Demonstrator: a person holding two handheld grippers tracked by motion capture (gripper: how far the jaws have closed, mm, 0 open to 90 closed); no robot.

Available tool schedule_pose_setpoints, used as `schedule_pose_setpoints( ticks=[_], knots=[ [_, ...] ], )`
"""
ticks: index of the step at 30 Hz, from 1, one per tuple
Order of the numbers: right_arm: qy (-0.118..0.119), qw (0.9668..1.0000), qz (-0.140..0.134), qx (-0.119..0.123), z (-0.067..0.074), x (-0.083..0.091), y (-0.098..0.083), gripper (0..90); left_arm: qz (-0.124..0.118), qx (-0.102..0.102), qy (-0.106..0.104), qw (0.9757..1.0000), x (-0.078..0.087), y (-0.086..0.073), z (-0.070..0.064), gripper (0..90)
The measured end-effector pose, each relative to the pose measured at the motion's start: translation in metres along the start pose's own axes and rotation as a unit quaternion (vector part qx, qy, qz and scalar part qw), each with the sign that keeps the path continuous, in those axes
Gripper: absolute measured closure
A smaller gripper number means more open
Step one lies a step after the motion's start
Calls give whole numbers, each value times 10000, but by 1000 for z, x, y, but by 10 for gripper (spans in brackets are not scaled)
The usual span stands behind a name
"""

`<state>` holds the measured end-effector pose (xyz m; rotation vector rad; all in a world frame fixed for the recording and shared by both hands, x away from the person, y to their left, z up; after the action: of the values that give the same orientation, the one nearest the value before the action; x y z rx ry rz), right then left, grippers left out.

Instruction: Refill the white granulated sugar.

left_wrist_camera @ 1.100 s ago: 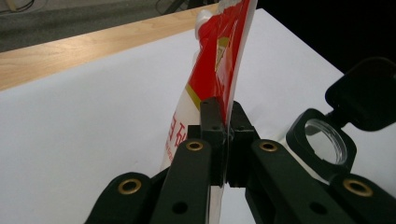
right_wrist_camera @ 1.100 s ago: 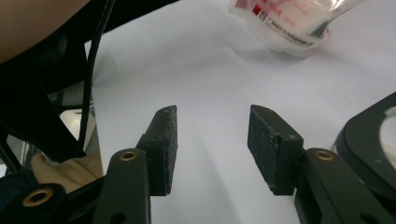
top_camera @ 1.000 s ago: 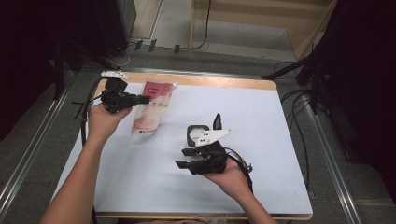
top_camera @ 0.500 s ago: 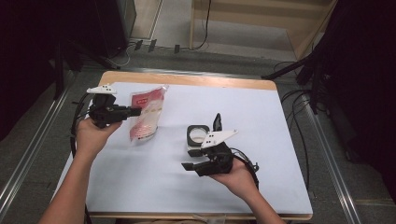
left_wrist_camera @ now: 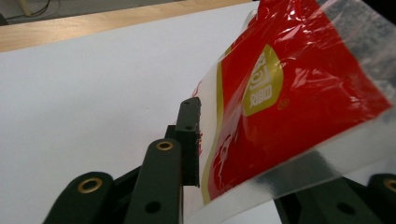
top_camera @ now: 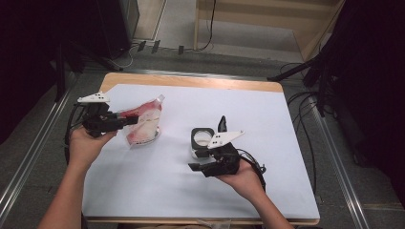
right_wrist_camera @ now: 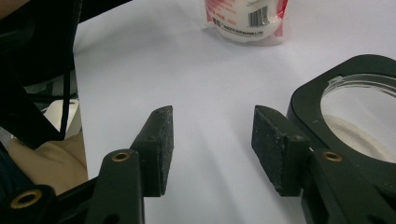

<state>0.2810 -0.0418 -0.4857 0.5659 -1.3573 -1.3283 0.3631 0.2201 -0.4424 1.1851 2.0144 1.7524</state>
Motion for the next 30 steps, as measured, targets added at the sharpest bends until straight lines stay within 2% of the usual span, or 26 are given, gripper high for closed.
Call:
schedule_pose_setpoints(
  ticks=[4,8,11,16,18,25,26,30],
  knots=[
    [-59,10000,34,45,-2,1,-1,492,-31,-15,86,10000,0,0,1,650],
    [-80,9999,51,58,-5,3,0,492,-52,-233,181,9996,0,-1,1,585],
    [-83,9999,43,65,-6,5,0,491,-71,-160,163,9997,2,0,0,555],
    [-98,9999,62,12,-8,7,1,491,-140,-260,133,9995,4,1,-2,505],
    [-85,9999,65,15,-9,8,2,491,-59,-228,124,9996,4,-1,-4,485],
    [-77,10000,33,22,-10,12,6,495,149,-479,226,9985,11,-10,-8,461],
    [-86,10000,42,23,-11,13,6,497,138,-419,250,9987,12,-10,-8,459],
    [-120,9999,56,-38,-15,17,7,504,126,-411,330,9985,18,-12,-7,455]
  ],
)
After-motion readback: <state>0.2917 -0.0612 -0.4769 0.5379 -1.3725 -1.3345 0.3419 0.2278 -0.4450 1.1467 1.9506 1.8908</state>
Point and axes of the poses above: each handheld gripper's, and its own axes: x roughly backward along the jaws, y roughly out of its top, z roughly to its left, the point moved 8 cm from there along -x, roughly forward along the jaws, and after that the axes turned 15 degrees about -z, right-handed, at the moved point
